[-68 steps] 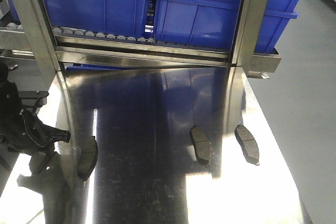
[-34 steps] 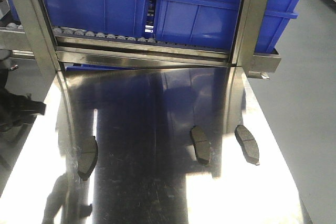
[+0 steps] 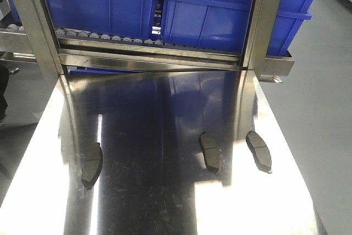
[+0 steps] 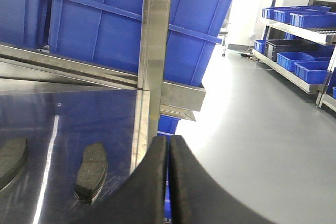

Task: Move and align brake pads A on conveyor
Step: 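Lift the brake pad off the table with the left gripper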

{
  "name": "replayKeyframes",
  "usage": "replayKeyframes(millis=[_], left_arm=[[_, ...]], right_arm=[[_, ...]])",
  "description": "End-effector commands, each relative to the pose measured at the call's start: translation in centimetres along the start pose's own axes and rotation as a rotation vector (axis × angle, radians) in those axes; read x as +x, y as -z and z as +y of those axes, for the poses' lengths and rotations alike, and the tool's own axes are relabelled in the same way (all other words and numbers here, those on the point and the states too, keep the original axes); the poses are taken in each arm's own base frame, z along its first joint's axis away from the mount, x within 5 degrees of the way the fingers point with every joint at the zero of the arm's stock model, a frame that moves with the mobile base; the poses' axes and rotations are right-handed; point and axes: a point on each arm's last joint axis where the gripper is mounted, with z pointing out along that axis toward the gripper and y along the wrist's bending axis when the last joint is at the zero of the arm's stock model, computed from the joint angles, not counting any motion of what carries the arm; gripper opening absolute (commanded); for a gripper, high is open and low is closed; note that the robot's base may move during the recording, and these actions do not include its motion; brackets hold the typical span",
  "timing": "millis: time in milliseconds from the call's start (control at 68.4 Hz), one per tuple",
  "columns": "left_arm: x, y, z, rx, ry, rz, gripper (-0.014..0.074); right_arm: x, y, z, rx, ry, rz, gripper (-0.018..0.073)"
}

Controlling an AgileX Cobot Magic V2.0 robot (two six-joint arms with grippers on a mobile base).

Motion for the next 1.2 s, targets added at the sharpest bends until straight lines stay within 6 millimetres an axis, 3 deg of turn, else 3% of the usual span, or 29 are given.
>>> replayKeyframes(millis=[0, 336, 1185], left_arm=[[0.0, 1.7, -0.1, 0.018, -0.003, -0.184, -0.0008], [3.8, 3.0, 0.2, 0.028, -0.001, -0.278, -0.0008], [3.8, 3.1, 0.2, 0.032, 0.004, -0.279, -0.0006]], right_arm=[[-0.4, 0.0, 0.0, 0.004, 0.012, -0.068, -0.0008], [-0.4, 0.0, 0.0, 0.004, 0.012, -0.068, -0.0008], [-0.4, 0.0, 0.0, 0.004, 0.012, -0.067, -0.0008]])
